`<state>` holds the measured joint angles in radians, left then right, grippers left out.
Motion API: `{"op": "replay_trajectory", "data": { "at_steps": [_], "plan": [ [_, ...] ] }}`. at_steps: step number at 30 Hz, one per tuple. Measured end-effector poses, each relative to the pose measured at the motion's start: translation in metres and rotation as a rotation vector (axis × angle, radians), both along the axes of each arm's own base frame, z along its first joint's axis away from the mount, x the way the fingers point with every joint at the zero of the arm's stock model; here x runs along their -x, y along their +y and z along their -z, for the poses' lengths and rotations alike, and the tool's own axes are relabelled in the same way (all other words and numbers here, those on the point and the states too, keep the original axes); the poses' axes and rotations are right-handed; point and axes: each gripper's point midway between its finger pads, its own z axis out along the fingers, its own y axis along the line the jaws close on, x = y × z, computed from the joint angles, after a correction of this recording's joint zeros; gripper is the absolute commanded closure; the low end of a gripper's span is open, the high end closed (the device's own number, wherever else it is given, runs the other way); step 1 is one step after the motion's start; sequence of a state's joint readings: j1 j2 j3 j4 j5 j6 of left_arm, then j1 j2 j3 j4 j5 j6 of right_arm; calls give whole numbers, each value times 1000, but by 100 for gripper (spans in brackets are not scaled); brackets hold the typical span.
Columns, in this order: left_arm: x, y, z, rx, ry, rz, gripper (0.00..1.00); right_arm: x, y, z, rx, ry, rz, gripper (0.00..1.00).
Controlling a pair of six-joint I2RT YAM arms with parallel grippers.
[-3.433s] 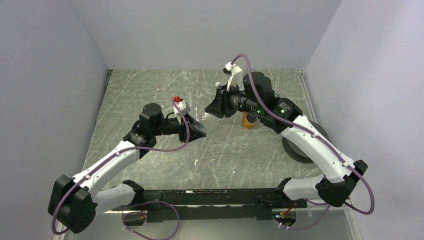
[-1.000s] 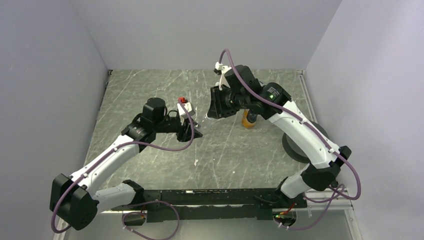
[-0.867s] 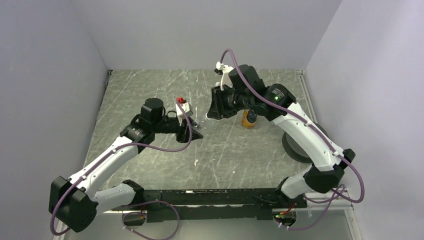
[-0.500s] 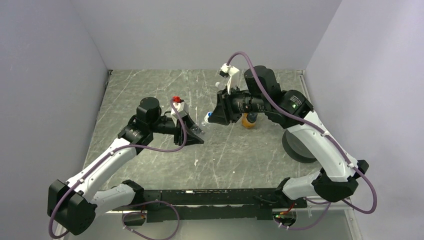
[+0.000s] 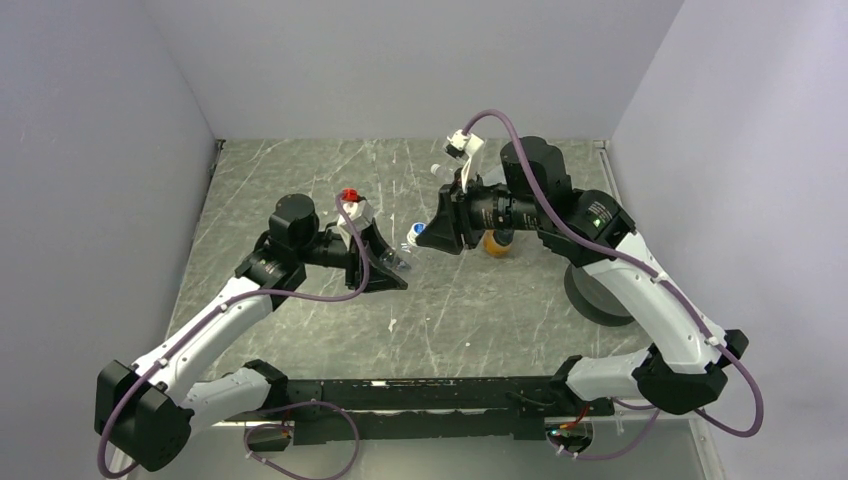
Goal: Screw on the bottle caps
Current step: Screw the bottle cap onto the plastic bottle.
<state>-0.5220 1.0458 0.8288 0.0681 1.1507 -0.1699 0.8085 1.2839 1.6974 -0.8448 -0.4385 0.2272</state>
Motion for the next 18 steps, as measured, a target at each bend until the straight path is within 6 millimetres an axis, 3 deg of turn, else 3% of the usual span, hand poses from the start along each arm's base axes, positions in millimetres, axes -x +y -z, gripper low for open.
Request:
{"op": "replay_trajectory", "data": {
  "at_steps": [4, 8, 10, 18],
  "plan": [
    [1, -1, 0, 5, -27, 12, 100, -2, 0, 2, 7, 10, 29, 33],
    [3, -2, 0, 7, -44, 23, 100, -8, -6, 1, 11, 7, 86, 22],
    [4, -2, 0, 9, -46, 35, 100, -9, -10, -2, 10, -3, 102, 21],
    [20, 1, 17, -26, 34, 156, 100, 0, -16, -11, 38, -50, 32, 32]
  ]
}}
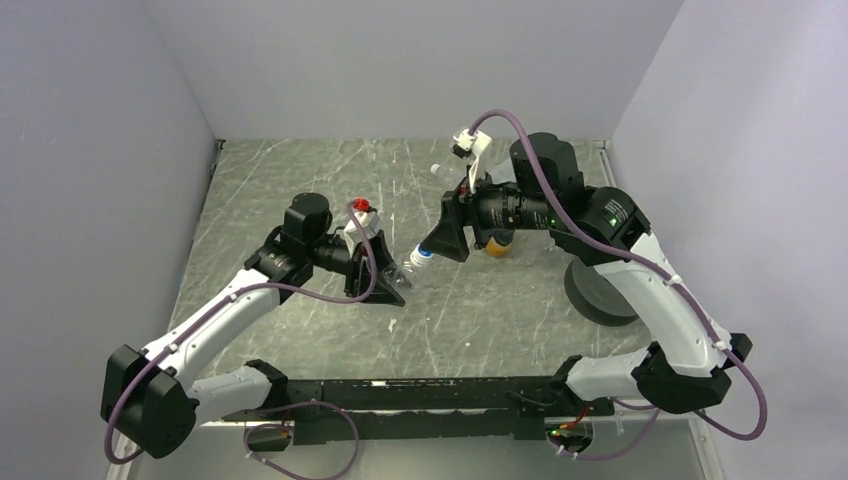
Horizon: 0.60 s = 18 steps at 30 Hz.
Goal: Screw on the bottle caps
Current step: Screw the bottle cap onto the plastic bottle.
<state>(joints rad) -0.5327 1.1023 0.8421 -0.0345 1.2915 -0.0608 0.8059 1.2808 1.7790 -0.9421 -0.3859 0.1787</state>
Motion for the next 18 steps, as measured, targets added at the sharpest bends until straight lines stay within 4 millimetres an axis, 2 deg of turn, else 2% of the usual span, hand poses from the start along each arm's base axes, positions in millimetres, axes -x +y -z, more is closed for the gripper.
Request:
{"op": "replay_trajectory", "data": {
  "at_steps": [10, 18],
  "plan": [
    [17, 6, 3, -6, 55, 94, 100, 22, 6, 18, 53, 23, -183, 34],
    [20, 5, 5, -15, 87, 124, 100, 29, 14, 24, 61, 37, -247, 46]
  ]
}}
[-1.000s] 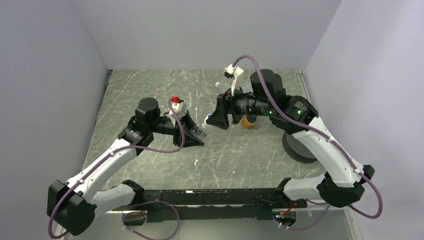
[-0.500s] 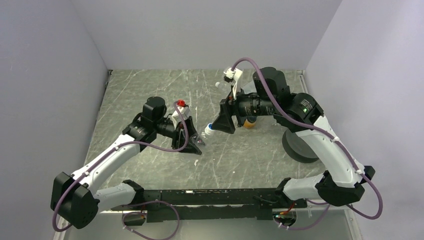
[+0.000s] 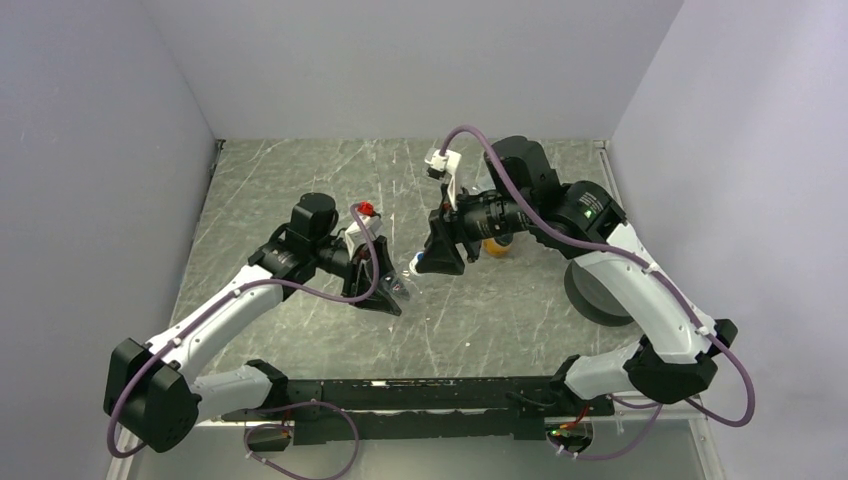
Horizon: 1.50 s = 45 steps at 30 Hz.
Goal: Screw on the bottle caps
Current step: Screw the bottle cap onto the plastic bottle.
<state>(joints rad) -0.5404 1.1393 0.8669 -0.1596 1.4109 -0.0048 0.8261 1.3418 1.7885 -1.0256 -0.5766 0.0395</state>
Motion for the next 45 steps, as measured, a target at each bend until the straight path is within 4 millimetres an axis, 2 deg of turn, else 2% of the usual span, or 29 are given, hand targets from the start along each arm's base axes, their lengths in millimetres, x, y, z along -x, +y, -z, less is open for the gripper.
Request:
{"op": "replay_trajectory", "data": {
  "at_steps": [5, 11, 16, 23, 32, 40, 45],
  "plan": [
    [0, 0, 1, -1, 3, 7, 100, 5, 7, 7, 20, 15, -32, 55],
    [1, 0, 2, -5, 9, 12, 100, 7, 6, 11, 34, 18, -38, 85],
    [-1, -2, 1, -6, 8, 1, 100, 3, 6, 10, 32, 11, -9, 99],
    [-14, -9, 7, 35, -10, -107, 100, -9, 8, 17, -48, 8, 106, 100],
    [-44, -19, -5, 85, -48, -268, 100, -41, 13, 5, -158, -32, 321, 100],
    [-95, -19, 6, -18, -120, -587, 100, -100, 14, 19, -121, -12, 662, 100],
    [-128, -14, 22, -153, -208, -804, 100, -139, 13, 40, -53, 19, 883, 100]
  ]
}}
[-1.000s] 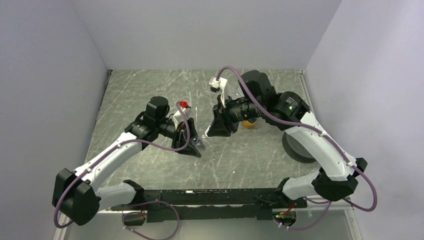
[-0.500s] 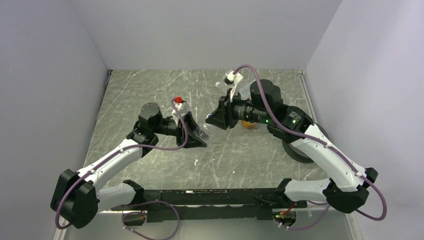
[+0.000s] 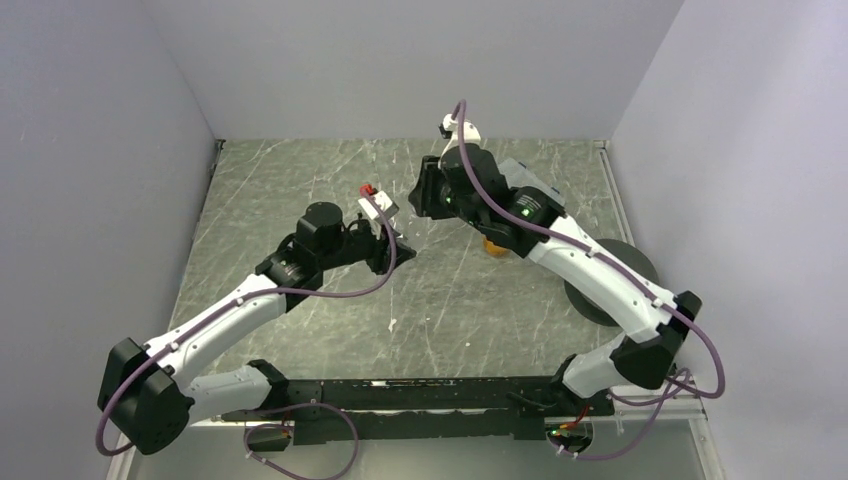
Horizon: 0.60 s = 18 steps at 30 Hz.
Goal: Screw on the bottle caps
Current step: Screw the bottle cap onto the plastic bottle.
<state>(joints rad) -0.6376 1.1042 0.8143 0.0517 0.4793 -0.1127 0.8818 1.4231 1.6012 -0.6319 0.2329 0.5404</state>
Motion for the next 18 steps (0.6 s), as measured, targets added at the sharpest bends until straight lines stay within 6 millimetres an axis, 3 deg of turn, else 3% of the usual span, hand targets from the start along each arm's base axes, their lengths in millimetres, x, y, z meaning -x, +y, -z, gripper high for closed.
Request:
{"op": "replay_trajectory", "data": {
  "at_steps": [2, 4, 7, 8, 9, 12, 18],
  "plan": [
    [-8, 2, 7, -50, -15, -46, 100, -7, -1, 7, 22, 19, 46, 95],
    [-13, 5, 11, -83, -36, -62, 100, -11, -2, 11, 39, 33, 71, 61],
    [-12, 6, 12, -110, -69, -42, 100, -9, -7, 13, 39, 61, 71, 24],
    [-11, 4, 10, -112, -80, -28, 100, -5, -7, 13, 32, 78, 48, 5],
    [-8, 3, 8, -117, -91, -2, 100, -3, -10, 11, 25, 89, 31, 1],
    [4, -1, 4, -114, -102, 97, 100, 5, -21, 3, 14, 104, -22, 0],
    [43, 0, 11, -87, -24, 341, 100, 25, -42, -47, -2, 16, -160, 3]
  ]
}}
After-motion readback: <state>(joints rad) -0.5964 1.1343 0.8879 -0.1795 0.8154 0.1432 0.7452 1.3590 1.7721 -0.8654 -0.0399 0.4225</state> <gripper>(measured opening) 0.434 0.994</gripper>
